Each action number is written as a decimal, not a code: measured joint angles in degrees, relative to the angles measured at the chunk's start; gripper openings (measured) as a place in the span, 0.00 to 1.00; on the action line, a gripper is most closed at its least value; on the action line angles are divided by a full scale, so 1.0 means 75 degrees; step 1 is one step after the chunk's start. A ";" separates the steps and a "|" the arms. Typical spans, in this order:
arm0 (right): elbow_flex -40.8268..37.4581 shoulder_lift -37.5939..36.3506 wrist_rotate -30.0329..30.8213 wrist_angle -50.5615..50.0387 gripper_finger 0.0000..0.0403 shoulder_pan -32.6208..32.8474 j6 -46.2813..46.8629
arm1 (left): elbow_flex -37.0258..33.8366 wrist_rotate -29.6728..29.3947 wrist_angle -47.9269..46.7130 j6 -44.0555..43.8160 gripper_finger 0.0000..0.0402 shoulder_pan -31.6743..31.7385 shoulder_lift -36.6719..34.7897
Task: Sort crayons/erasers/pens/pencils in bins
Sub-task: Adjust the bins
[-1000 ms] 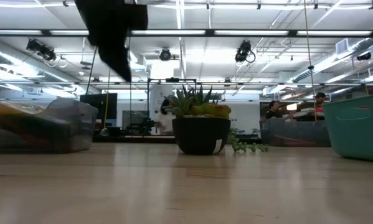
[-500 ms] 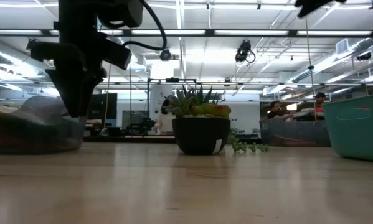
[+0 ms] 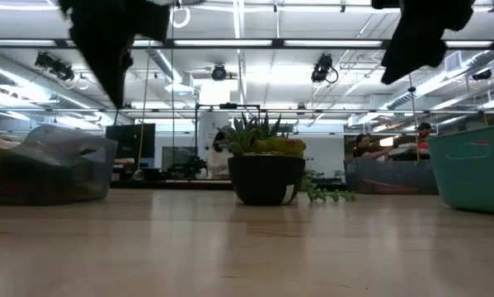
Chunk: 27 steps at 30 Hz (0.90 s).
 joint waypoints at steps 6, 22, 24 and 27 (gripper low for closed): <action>-0.0161 0.1349 -0.1501 0.0417 0.46 -0.0650 -0.1533 | 0.1184 -0.0800 0.0042 -0.0238 0.40 0.0000 -0.0194; 0.0032 0.2256 -0.2615 -0.0731 0.40 -0.1214 -0.3542 | 0.2617 -0.1509 0.0173 -0.0392 0.30 -0.0021 -0.0182; 0.0026 0.2216 -0.2613 -0.0759 0.40 -0.1324 -0.3557 | 0.2611 -0.1510 0.0161 -0.0407 0.29 -0.0064 -0.0182; 0.0023 0.2218 -0.2616 -0.0770 0.40 -0.1530 -0.3555 | 0.2611 -0.1513 0.0165 -0.0423 0.27 -0.0143 -0.0182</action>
